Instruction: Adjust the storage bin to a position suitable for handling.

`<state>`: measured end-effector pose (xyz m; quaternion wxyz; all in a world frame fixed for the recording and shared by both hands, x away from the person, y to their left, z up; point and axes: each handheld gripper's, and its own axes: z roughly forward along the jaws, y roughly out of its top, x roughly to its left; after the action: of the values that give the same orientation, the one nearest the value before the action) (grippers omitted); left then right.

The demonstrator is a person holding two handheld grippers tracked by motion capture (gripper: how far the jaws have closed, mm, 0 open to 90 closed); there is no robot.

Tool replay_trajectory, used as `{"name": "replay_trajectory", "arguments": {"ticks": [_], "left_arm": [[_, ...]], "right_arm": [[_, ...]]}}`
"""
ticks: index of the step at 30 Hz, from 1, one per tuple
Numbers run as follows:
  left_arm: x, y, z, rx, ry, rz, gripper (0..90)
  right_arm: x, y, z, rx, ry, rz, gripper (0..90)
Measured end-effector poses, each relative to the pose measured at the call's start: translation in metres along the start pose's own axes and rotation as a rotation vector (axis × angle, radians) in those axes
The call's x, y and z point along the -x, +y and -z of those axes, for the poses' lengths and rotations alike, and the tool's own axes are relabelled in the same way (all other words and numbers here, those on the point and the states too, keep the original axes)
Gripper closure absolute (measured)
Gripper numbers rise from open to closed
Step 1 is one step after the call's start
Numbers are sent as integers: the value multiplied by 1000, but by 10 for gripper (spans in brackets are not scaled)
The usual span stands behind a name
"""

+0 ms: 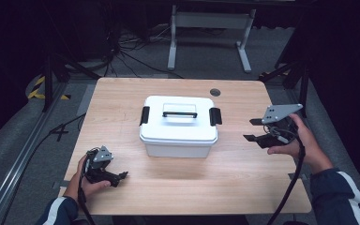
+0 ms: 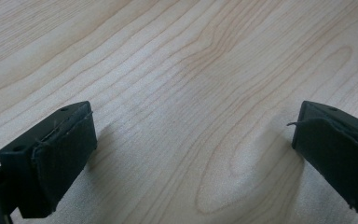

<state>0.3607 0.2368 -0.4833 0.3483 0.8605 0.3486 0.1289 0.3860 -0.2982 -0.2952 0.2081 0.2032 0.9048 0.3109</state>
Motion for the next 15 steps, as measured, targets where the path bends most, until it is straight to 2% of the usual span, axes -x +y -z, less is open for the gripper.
{"name": "replay_trajectory", "arguments": {"ticks": [7, 15], "left_arm": [[0, 0, 0, 0, 0, 1, 2], [0, 0, 0, 0, 0, 0, 2]], "right_arm": [[-1, 29, -3, -14, 26, 63, 422], [-4, 62, -18, -46, 54, 134, 434]]}}
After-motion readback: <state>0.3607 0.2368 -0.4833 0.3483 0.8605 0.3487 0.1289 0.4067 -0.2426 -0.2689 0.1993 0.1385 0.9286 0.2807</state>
